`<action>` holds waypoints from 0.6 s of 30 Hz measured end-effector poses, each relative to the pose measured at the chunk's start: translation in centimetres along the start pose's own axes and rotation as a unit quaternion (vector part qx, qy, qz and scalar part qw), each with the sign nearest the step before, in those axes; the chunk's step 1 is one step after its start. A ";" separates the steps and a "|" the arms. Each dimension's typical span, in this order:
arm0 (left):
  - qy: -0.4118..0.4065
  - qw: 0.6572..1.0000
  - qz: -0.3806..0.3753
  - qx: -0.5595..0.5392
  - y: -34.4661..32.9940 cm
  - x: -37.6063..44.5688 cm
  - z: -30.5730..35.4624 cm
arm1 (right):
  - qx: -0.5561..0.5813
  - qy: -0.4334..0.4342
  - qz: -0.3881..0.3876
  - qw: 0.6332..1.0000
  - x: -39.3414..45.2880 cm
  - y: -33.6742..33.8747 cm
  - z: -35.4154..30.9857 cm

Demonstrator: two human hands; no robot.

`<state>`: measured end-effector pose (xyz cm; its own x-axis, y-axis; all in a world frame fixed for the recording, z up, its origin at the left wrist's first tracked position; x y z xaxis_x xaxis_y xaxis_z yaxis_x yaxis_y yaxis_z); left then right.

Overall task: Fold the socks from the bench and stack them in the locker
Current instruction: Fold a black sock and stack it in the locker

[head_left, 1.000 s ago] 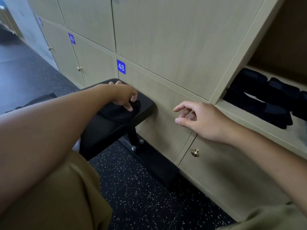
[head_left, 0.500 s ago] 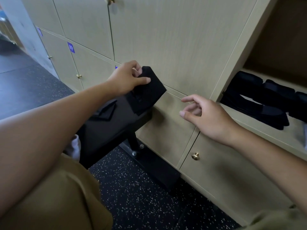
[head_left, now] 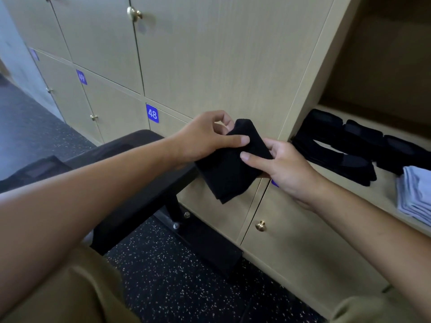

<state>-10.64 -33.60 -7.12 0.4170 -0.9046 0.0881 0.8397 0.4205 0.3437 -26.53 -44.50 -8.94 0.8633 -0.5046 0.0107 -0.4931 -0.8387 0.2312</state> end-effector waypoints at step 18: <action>-0.062 0.994 0.000 0.089 -1.2 -0.9 1.7 | -0.009 0.060 0.126 0.990 -1.1 2.1 -1.2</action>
<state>-12.64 -33.38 -6.08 0.3618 -0.9110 0.1981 0.7601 0.4113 0.5031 -28.42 -45.44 -7.31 0.7198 -0.6689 0.1859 -0.6939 -0.6845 0.2237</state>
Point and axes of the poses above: each hand's wrist, its own x-axis towards the middle knuckle, its own y-axis out of the back of the hand, z = x × y, the point moved 1 cm from there along x, towards the middle knuckle
